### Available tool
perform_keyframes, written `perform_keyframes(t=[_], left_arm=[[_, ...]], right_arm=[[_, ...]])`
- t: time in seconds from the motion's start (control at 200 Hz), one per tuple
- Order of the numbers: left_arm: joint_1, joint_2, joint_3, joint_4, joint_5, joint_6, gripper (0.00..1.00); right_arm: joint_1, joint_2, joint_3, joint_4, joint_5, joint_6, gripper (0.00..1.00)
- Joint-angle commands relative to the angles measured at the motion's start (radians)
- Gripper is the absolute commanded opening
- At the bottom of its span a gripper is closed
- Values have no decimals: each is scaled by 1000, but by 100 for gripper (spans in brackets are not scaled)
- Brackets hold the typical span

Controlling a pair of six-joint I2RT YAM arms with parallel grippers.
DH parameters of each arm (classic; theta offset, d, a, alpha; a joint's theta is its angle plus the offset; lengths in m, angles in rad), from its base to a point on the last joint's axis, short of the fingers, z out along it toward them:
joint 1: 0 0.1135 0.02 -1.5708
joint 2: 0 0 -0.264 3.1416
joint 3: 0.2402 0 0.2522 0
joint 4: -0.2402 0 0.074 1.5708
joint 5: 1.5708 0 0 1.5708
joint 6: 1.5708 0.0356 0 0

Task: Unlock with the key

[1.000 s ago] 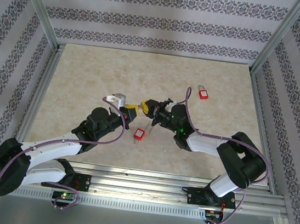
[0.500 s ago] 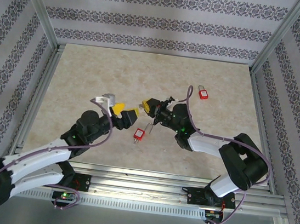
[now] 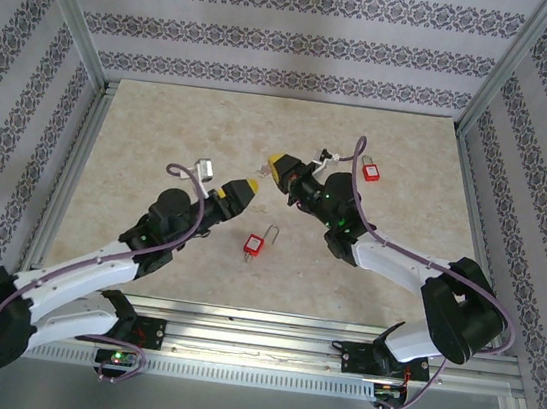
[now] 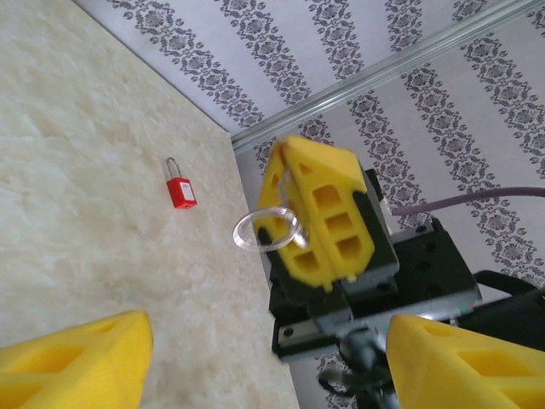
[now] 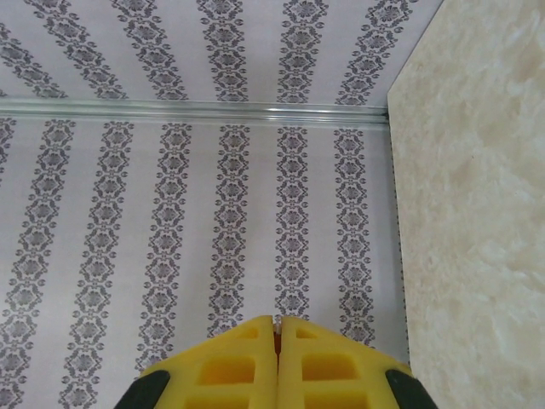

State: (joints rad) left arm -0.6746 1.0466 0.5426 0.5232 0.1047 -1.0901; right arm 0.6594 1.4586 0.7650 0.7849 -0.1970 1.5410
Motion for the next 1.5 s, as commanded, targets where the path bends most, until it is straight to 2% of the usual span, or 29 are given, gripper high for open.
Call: perform_keyframes(t=[0.0, 0.16, 0.39, 0.784, 1.184, 1.404, 1.499], left_arm=[[-5, 49, 58, 140, 8, -50, 67], [-5, 106, 55, 231, -31, -57, 59], [-2, 185, 56, 332, -21, -98, 44], [9, 132, 14, 280, -65, -82, 14], [38, 148, 14, 282, -45, -73, 9], [51, 121, -4, 262, -68, -56, 23], [53, 107, -12, 249, -86, -49, 24]], right_arm=[[19, 16, 23, -3, 28, -35, 0], [37, 19, 14, 3, 43, -27, 0], [51, 38, 22, 13, 44, -12, 0], [59, 48, 11, 33, 47, 8, 0], [91, 72, 20, 69, 29, 36, 0], [105, 71, 8, 76, 33, 44, 0], [113, 72, 3, 81, 37, 47, 0]])
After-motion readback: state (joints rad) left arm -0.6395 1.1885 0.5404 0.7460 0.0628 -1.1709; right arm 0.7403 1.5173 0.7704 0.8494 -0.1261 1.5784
